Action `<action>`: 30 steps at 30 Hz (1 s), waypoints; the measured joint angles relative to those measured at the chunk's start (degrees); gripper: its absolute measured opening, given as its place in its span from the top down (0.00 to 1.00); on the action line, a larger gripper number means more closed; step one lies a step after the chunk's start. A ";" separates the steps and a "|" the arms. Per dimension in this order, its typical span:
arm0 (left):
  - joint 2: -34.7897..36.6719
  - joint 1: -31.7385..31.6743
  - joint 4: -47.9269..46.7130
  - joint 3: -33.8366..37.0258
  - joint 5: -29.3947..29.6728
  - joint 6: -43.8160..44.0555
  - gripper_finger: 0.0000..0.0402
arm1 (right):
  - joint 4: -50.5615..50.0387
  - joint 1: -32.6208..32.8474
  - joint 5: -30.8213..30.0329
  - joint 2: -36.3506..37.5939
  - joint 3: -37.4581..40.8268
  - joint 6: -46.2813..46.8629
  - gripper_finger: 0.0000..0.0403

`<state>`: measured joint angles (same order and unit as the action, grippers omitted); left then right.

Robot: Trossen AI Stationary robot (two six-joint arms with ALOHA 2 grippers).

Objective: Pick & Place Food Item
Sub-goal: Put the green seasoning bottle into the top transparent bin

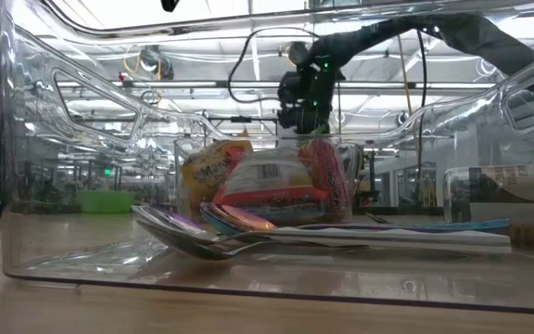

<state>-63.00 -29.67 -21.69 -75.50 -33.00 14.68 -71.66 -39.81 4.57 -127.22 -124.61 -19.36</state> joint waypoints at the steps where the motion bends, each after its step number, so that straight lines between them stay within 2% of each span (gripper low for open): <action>1: 0.00 0.00 0.02 0.00 0.00 -0.03 0.30 | 0.15 -0.09 -0.16 -0.04 0.63 0.25 0.51; 23: 0.00 0.00 -2.27 0.02 0.05 -2.53 0.30 | -2.08 -0.44 -1.54 -0.33 1.76 0.64 0.51; 30: 0.00 0.00 -2.28 0.02 0.07 -2.54 0.30 | -2.54 -0.32 -1.56 -0.33 1.76 0.64 0.36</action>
<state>-63.00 -29.67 -23.97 -75.48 -32.93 12.14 -74.19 -40.14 3.01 -127.55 -122.85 -18.72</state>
